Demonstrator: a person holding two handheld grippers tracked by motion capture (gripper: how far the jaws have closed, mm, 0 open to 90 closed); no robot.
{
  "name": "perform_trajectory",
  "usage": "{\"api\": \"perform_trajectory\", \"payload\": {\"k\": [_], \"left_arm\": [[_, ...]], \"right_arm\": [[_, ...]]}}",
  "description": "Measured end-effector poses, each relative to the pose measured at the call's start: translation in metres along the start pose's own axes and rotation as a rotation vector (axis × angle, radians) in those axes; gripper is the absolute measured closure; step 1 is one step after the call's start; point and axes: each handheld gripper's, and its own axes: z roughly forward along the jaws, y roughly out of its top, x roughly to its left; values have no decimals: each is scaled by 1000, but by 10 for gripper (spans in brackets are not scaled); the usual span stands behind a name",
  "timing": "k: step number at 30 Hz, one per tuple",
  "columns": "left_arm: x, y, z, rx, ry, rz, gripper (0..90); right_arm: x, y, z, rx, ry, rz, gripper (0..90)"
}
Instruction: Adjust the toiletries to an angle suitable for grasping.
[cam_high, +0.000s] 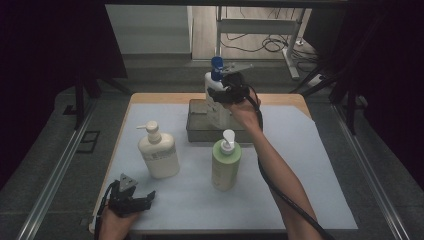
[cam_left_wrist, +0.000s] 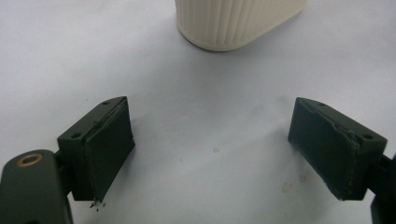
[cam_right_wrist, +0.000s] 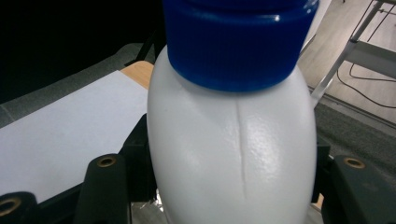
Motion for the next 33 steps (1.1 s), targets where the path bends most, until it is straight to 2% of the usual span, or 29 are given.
{"api": "perform_trajectory", "payload": {"k": [7, 19, 33], "left_arm": [[0, 0, 0, 0, 1, 1, 134], [0, 0, 0, 0, 1, 1, 134], [0, 0, 0, 0, 1, 0, 134]], "right_arm": [[3, -10, 7, 22, 18, 6, 398], [7, -22, 9, 34, 43, 0, 399], [8, -34, 15, 55, 31, -7, 399]]}}
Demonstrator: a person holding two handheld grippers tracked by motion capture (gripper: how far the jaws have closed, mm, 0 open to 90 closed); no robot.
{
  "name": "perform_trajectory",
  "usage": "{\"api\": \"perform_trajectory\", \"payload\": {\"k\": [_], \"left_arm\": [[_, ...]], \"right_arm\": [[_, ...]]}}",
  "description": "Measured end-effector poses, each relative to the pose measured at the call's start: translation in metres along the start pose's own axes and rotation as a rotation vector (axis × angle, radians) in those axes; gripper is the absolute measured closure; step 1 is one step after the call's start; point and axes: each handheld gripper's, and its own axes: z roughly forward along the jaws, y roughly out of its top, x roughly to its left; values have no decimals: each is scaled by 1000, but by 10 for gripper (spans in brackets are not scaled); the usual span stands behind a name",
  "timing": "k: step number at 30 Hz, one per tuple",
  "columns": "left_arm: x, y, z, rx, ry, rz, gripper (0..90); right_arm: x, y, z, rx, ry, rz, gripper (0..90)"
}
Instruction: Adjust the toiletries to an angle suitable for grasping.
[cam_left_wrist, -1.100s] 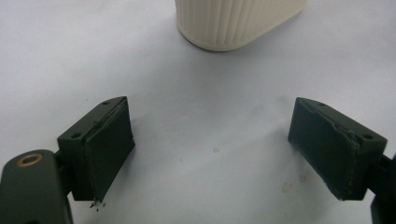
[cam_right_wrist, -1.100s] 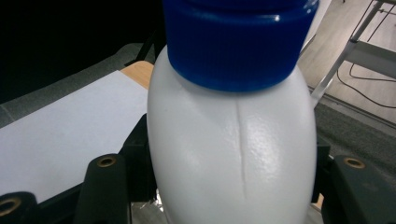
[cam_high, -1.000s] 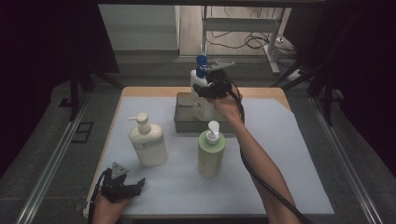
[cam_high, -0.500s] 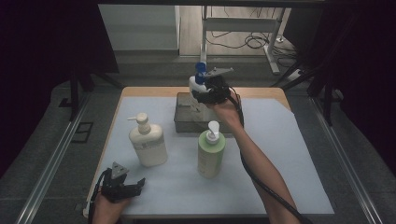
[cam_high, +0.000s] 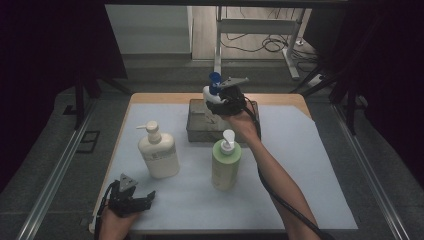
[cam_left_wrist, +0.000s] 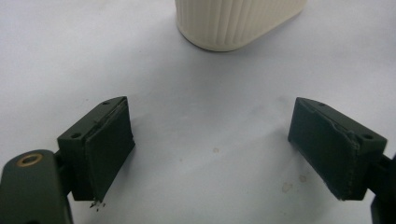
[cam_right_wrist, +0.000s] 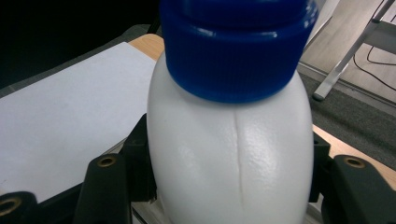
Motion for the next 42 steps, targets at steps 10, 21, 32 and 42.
{"api": "perform_trajectory", "payload": {"k": [10, 21, 32, 42], "left_arm": [[0, 0, 0, 0, 0, 0, 134], [0, 0, 0, 0, 0, 0, 134], [0, 0, 0, 0, 0, 0, 134], [0, 0, 0, 2, 0, 3, 134]], "right_arm": [[-1, -7, 5, 9, 3, 8, 398], [-9, -13, 4, -9, 18, 51, 388], [-12, -15, 4, -6, 35, 38, 360], [-13, -24, -6, -10, 55, 31, 337]]}}
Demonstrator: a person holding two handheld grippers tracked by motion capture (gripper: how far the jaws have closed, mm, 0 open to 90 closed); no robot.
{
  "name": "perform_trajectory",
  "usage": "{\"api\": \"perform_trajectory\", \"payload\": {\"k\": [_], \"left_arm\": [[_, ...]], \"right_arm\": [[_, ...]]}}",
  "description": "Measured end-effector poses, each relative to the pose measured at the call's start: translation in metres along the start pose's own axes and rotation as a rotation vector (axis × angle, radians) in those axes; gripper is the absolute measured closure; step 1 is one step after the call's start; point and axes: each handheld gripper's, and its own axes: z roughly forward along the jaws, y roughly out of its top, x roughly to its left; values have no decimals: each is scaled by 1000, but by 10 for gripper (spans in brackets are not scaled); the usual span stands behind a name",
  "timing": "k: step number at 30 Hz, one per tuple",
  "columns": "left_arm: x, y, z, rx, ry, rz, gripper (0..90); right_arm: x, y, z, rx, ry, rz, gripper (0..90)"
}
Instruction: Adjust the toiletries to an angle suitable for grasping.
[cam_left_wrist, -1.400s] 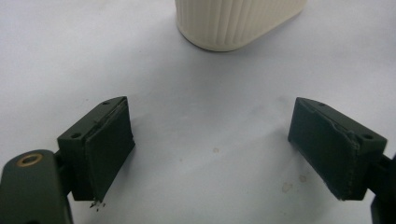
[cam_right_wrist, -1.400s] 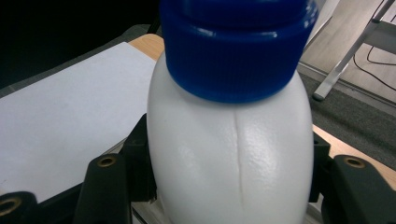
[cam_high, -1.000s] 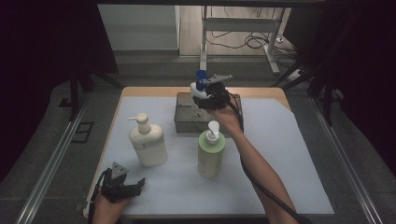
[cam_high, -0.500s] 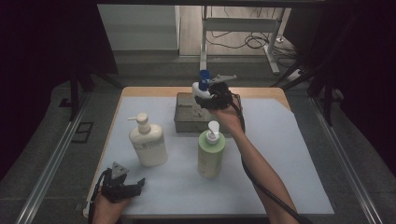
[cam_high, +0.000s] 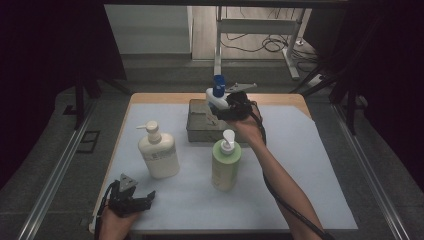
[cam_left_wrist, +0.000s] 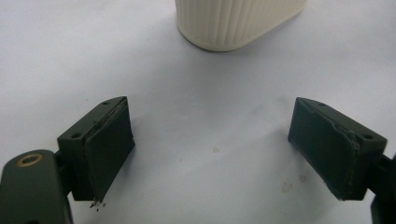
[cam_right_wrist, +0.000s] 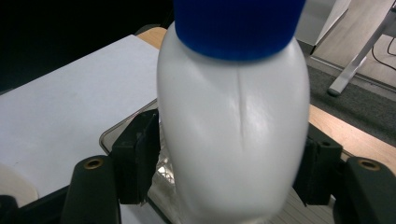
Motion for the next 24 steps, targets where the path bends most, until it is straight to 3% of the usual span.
{"api": "perform_trajectory", "payload": {"k": [10, 24], "left_arm": [[0, 0, 0, -1, 0, -1, 134], [0, 0, 0, -1, 1, 0, 134]], "right_arm": [[-4, -14, -15, -1, 24, 10, 354], [-12, -28, -33, 12, 28, 37, 464]]}}
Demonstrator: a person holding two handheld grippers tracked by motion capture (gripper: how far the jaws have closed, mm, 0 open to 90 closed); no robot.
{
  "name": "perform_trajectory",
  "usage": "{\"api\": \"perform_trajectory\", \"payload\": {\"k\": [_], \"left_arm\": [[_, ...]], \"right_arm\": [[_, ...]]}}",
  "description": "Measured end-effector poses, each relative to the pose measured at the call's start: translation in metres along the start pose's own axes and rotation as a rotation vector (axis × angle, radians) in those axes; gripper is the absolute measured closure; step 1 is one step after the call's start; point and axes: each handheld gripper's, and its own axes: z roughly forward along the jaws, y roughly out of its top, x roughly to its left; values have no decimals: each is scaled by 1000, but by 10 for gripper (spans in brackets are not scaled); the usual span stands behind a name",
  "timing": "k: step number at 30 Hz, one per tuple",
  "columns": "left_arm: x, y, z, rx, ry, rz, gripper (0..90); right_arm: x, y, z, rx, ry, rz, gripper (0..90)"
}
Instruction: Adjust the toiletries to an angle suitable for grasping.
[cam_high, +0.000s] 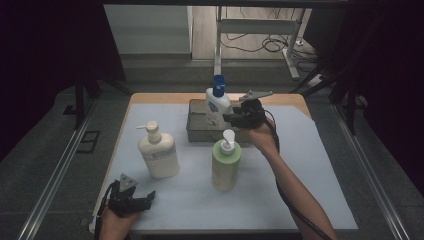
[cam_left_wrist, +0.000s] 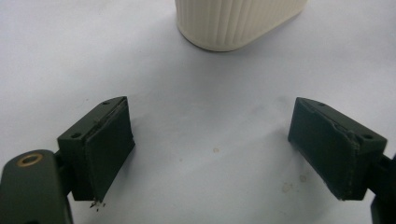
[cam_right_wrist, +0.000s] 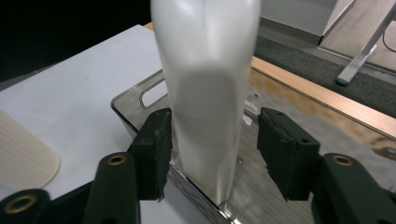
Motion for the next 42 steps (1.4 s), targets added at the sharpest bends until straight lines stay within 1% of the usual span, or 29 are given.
{"api": "perform_trajectory", "payload": {"k": [5, 10, 12, 16, 17, 18, 19, 21, 24, 27, 29, 33, 34, 40, 42], "left_arm": [[0, 0, 0, 0, 0, 0, 134], [0, 0, 0, 0, 0, -1, 134], [0, 0, 0, 0, 0, -1, 134], [0, 0, 0, 1, 0, 0, 134], [0, 0, 0, 1, 0, 0, 134], [0, 0, 0, 1, 0, 0, 134], [0, 0, 0, 1, 0, 0, 134], [0, 0, 0, 1, 0, 0, 134], [0, 0, 0, 1, 0, 0, 134], [0, 0, 0, 1, 0, 0, 134], [0, 0, 0, -1, 0, -2, 134], [0, 0, 0, 1, 0, 0, 134], [0, 0, 0, 0, 0, -2, 134], [0, 0, 0, 1, 0, 0, 134], [0, 0, 0, -1, 0, -2, 134]], "right_arm": [[-4, -5, -2, 10, -11, 6, 504], [-8, -8, 0, 24, -38, 7, 603], [-10, -9, 1, 28, -61, 5, 639], [-14, -9, 4, 30, -77, 22, 716], [-14, -9, 4, 30, -77, 22, 716], [-15, -9, 7, 32, -83, 27, 758], [-15, -9, 7, 32, -83, 27, 758], [-17, -9, 13, 38, -86, 32, 824], [-18, -8, 20, 43, -88, 47, 873], [-19, -8, 24, 51, -89, 54, 889], [-21, -9, 31, 56, -95, 50, 893], [-22, -11, 38, 67, -97, 58, 893], [-22, -12, 42, 74, -98, 68, 893], [-21, -14, 50, 90, -93, 66, 891], [-22, -15, 54, 104, -90, 71, 891]]}}
